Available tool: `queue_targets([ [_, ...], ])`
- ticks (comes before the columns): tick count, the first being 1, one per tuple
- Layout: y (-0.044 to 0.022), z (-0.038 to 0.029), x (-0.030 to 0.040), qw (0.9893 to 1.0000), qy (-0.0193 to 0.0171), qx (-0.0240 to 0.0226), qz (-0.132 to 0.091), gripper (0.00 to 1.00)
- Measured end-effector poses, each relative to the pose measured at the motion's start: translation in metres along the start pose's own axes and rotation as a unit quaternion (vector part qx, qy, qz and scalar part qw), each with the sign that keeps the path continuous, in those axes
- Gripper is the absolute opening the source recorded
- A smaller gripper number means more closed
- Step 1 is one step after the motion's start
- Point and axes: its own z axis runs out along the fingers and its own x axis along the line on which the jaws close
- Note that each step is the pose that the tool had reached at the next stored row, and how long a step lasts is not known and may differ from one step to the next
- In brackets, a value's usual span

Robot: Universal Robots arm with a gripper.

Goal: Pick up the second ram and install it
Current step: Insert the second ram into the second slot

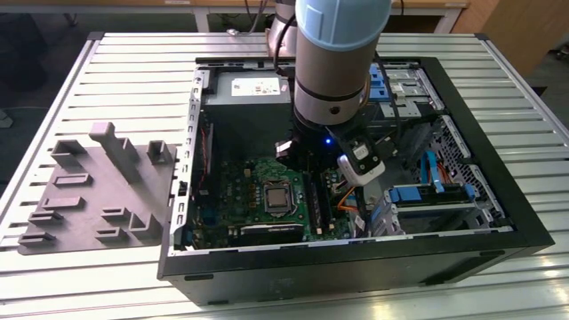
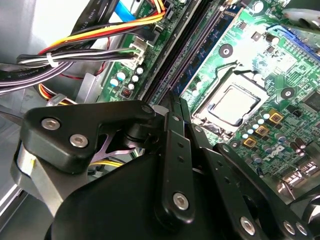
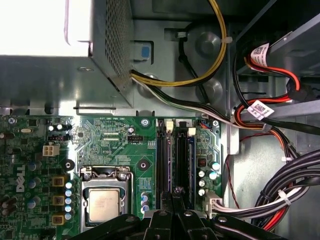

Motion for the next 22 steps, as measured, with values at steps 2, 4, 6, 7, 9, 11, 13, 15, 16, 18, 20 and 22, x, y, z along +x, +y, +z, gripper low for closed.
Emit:
queue_targets([
  [2, 0.0, 0.0, 0.0, 1.0, 0.0001, 0.0001, 0.0, 0.11],
  [4, 0.0001, 0.0011, 0.0, 1.0, 0.0, 0.0, 0.0, 0.11],
  [6, 0.0, 0.0012, 0.0001, 1.0, 0.0, 0.0001, 0.0, 0.11],
  [7, 0.0, 0.0016, 0.0001, 1.0, 0.0, 0.0, 0.0, 0.11],
  [9, -0.0001, 0.0019, 0.0001, 1.0, 0.0, 0.0, 0.0, 0.11],
  [11, -0.0001, 0.0023, 0.0002, 1.0, 0.0, 0.0, 0.0, 0.11],
  [13, -0.0001, 0.0026, 0.0005, 1.0, 0.0, 0.0, 0.0, 0.11],
  [15, -0.0001, 0.0027, 0.0007, 1.0, 0.0, 0.0, 0.0, 0.11],
  [16, -0.0001, 0.0027, 0.0007, 1.0, 0.0, 0.0, 0.0, 0.11],
  [18, -0.0001, 0.0029, 0.0007, 1.0, 0.0, 0.0, 0.0, 0.11],
  [20, -0.0001, 0.004, 0.0007, 1.0, -0.0001, 0.0002, 0.0, 0.11],
  [22, -0.0002, 0.004, 0.0008, 1.0, 0.0, 0.0005, 0.0, 0.11],
])
